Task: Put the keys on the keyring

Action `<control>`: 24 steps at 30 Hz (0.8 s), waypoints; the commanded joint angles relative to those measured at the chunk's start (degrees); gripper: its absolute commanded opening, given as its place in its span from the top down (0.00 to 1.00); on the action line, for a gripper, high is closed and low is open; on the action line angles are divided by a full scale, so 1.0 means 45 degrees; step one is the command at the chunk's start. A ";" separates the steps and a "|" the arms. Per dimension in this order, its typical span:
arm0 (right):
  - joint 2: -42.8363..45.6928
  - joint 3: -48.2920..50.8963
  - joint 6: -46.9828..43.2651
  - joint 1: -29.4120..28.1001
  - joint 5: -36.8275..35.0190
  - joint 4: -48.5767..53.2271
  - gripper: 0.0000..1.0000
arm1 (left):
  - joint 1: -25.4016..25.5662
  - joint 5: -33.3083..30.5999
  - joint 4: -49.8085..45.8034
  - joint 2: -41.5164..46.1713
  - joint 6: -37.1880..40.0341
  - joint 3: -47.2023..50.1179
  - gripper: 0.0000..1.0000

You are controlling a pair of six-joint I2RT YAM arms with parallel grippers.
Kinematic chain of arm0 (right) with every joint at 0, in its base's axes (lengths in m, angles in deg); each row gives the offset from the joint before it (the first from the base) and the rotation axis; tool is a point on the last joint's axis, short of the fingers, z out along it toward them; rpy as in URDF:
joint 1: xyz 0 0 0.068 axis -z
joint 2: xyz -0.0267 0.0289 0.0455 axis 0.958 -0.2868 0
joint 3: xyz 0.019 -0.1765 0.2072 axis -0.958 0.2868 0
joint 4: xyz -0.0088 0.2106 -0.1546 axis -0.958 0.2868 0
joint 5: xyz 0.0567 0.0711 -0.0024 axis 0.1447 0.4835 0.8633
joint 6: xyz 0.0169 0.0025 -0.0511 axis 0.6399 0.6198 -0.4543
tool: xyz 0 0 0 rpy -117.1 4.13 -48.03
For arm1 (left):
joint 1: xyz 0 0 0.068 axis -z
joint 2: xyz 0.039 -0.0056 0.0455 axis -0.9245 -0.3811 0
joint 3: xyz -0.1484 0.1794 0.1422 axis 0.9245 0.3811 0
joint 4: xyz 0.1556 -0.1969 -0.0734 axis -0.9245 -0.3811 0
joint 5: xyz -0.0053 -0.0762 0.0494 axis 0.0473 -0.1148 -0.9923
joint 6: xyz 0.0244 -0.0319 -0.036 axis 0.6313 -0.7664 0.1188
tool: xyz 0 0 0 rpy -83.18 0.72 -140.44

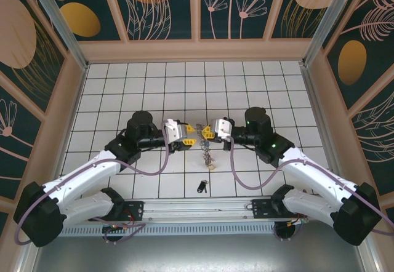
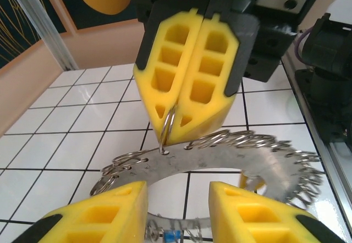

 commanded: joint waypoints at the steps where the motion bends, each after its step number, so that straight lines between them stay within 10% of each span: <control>1: 0.0136 0.0258 0.1170 0.0068 0.1457 -0.2743 1.00 | 0.0005 -0.0081 0.0835 -0.0147 -0.0308 -0.0523 0.65; 24: -0.0898 -0.0296 0.0007 -0.0419 0.0949 -0.1804 1.00 | 0.0006 0.1626 0.0914 -0.0588 -0.0325 -0.0957 0.83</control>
